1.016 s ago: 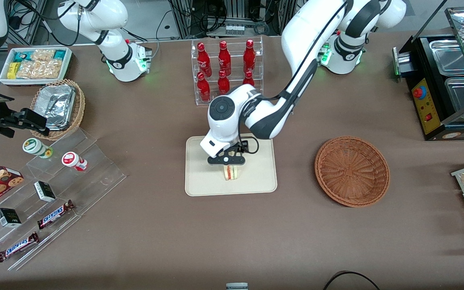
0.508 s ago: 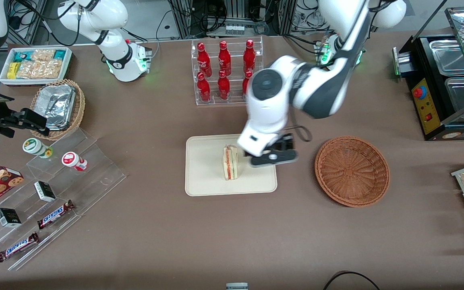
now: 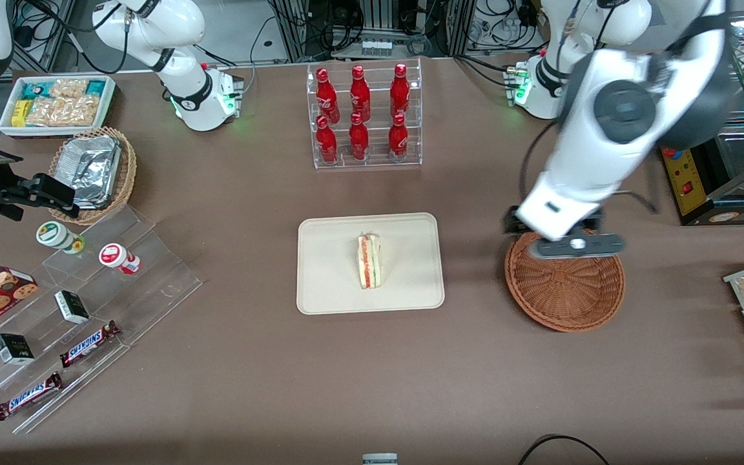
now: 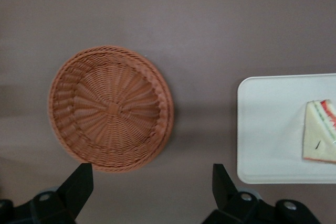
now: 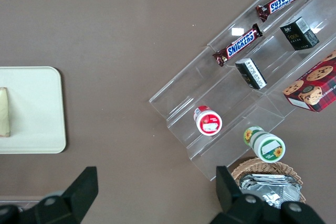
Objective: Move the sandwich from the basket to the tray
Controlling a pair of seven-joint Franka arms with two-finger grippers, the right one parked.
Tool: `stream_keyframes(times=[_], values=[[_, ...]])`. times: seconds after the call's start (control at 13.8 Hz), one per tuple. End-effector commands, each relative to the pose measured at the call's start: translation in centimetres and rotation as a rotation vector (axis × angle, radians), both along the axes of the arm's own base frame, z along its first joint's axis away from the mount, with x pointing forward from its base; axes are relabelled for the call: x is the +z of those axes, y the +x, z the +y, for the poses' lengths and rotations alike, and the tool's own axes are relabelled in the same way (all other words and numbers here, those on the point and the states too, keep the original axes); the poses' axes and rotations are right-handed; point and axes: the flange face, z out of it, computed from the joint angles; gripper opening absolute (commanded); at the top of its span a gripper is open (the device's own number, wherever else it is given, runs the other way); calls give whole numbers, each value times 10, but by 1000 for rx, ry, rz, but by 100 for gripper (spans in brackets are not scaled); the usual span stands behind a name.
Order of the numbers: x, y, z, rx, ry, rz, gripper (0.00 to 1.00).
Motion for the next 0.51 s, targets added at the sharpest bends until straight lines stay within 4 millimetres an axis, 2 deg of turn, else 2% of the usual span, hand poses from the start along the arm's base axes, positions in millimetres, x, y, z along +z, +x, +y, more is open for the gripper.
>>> stream_keyframes(times=[0.0,0.15,0.44], values=[[18,-9,35,-37,-31,25,100],[30,-11,59,-40,-44,34,100],[60,-27,93,-30,-81,45,100]])
